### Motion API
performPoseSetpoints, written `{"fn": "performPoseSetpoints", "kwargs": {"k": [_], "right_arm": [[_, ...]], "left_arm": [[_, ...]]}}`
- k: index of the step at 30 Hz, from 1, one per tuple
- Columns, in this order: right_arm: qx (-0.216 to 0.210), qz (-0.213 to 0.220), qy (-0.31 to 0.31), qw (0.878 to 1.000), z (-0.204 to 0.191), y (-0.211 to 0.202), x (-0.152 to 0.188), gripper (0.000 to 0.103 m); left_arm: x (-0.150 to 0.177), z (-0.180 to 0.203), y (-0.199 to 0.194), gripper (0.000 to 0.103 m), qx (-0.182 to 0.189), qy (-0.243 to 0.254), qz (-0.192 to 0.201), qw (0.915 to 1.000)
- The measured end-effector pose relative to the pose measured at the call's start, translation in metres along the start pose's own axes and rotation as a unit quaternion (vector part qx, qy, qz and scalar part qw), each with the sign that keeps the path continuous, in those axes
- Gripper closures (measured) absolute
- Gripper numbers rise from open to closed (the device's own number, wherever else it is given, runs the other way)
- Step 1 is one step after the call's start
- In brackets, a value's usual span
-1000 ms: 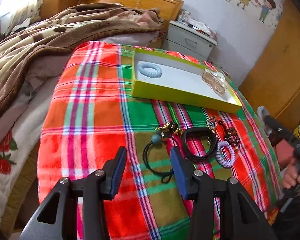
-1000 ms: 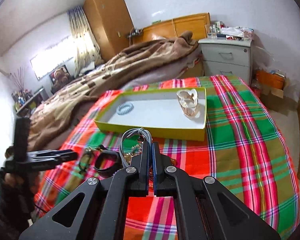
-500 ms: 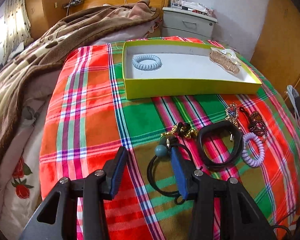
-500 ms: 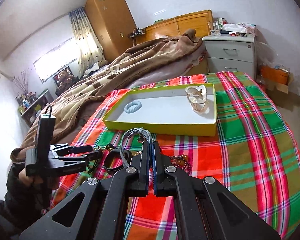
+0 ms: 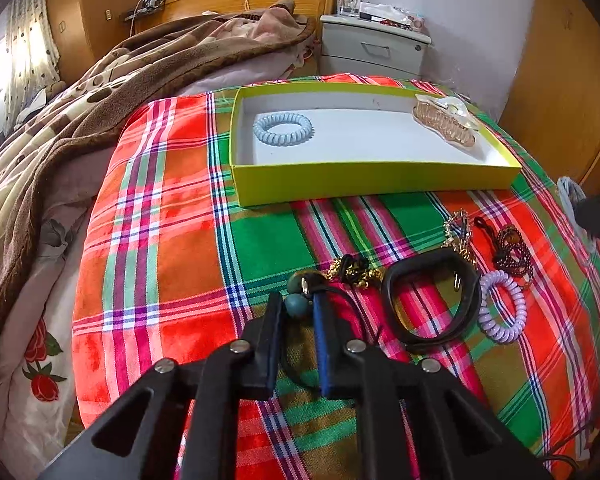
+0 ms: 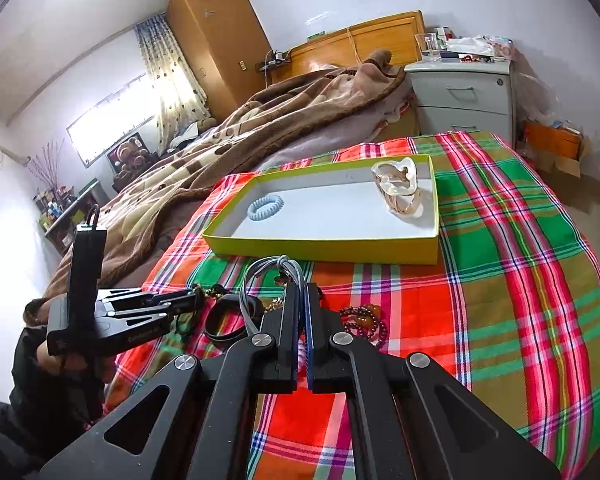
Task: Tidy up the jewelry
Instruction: 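Grasp the black hair tie with teal bead using the left tool while the right tool holds the grey bracelet, then carry both items into the yellow box and open both tools to release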
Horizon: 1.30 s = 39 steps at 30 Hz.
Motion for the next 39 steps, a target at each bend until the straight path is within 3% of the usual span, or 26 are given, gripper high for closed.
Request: {"fn": "performPoseSetpoints", "kwargs": {"k": [18, 31, 39], "right_arm": [[0.006, 0.011, -0.007, 1.0, -0.006, -0.001, -0.009, 0.101], [0.022, 0.026, -0.017, 0.999, -0.002, 0.005, -0.043, 0.101], [0.039, 0.028, -0.021, 0.999, 0.004, 0.029, -0.072, 0.101]], "left_arm": [[-0.01, -0.002, -0.035, 0.089, 0.001, -0.027, 0.036, 0.999], [-0.047, -0.007, -0.055, 0.089, 0.008, -0.04, 0.074, 0.9964], [-0.076, -0.007, -0.048, 0.089, 0.017, -0.038, 0.083, 0.9957]]}}
Point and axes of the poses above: each gripper's, at about its wrist camera, not at the fingertips, and y roughly the way its jaws point, z to its right, x to its underside, the point moved 6 cm from there along y, roughly the way its jaws point, and after that the axes turned 5 degrees about -x, right-handed, at the moved point
